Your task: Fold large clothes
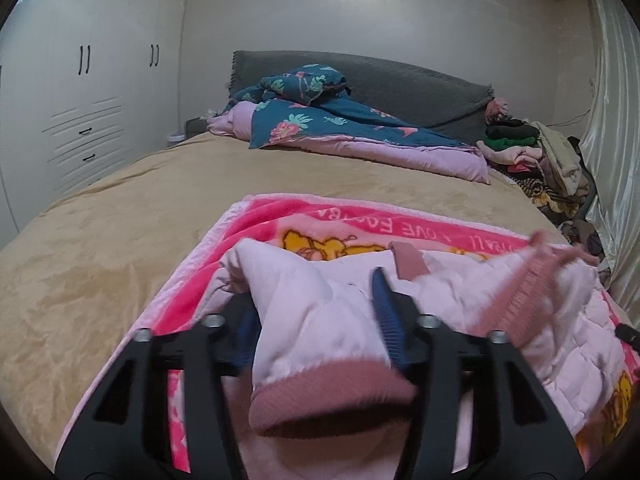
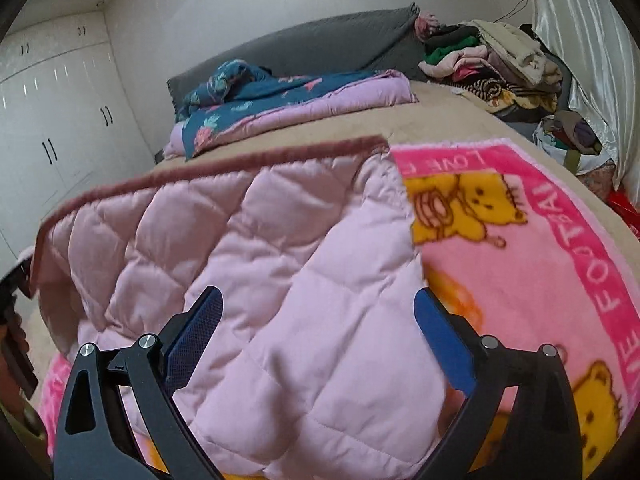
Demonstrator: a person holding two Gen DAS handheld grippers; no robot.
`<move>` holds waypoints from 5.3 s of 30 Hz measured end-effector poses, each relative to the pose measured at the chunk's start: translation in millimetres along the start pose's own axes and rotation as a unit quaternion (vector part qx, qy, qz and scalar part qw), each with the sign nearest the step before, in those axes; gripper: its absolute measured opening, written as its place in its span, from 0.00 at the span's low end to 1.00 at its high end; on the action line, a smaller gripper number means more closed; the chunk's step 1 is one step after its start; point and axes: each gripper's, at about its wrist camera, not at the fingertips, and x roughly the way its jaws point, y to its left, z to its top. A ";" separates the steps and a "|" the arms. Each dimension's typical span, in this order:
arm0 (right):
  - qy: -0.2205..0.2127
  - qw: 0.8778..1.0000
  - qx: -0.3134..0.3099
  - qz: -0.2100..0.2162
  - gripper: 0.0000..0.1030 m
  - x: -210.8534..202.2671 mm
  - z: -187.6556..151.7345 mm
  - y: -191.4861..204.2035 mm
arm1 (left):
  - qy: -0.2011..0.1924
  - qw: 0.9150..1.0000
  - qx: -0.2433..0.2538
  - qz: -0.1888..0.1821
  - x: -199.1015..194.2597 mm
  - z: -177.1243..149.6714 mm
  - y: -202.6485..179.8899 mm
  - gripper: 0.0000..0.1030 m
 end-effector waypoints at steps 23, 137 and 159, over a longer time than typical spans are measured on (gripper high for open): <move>-0.023 0.999 -0.035 -0.020 0.93 -42.4 -20.8 8.0 | -0.034 0.999 0.028 0.006 -41.0 -7.4 1.9 0.90; -0.002 0.995 0.091 -0.046 0.96 -33.6 -64.2 5.0 | 0.107 0.992 -0.053 0.037 8.1 -79.3 38.1 0.90; 0.029 0.978 0.199 -0.055 0.96 -3.8 -80.2 -18.0 | 0.153 0.974 -0.163 -0.038 33.1 -111.4 53.6 0.91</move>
